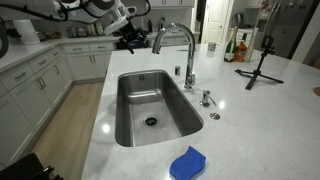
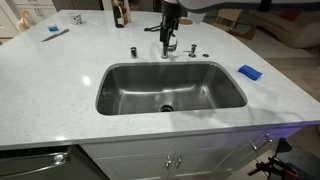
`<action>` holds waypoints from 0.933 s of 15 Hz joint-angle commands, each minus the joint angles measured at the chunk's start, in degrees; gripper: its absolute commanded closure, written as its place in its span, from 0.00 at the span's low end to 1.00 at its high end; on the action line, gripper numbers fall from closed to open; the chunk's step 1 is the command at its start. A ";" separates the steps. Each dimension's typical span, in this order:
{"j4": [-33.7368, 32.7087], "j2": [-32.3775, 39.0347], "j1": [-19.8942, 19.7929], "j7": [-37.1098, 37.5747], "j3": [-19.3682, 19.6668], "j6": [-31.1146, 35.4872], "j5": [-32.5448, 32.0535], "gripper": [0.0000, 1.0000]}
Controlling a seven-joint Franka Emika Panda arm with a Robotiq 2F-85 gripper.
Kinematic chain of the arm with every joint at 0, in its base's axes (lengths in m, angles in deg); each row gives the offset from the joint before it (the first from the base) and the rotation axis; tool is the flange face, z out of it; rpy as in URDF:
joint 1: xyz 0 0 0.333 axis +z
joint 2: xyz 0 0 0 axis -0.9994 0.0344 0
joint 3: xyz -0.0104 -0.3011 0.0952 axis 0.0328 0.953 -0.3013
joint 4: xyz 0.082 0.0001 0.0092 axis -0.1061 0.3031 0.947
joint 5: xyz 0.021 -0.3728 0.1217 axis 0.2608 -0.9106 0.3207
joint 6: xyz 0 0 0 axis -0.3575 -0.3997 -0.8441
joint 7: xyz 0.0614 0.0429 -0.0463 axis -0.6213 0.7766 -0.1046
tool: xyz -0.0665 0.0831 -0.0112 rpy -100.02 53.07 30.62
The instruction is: Slide the spout to the right then to the left
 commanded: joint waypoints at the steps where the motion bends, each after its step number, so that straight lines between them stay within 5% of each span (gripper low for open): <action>1: -6.94 4.58 1.10 -5.65 0.20 -1.03 -2.79 0.00; 8: -12.63 8.94 2.87 -13.38 0.33 0.36 -7.03 0.00; 14: -15.54 11.77 3.52 -12.89 3.13 6.13 -16.26 0.00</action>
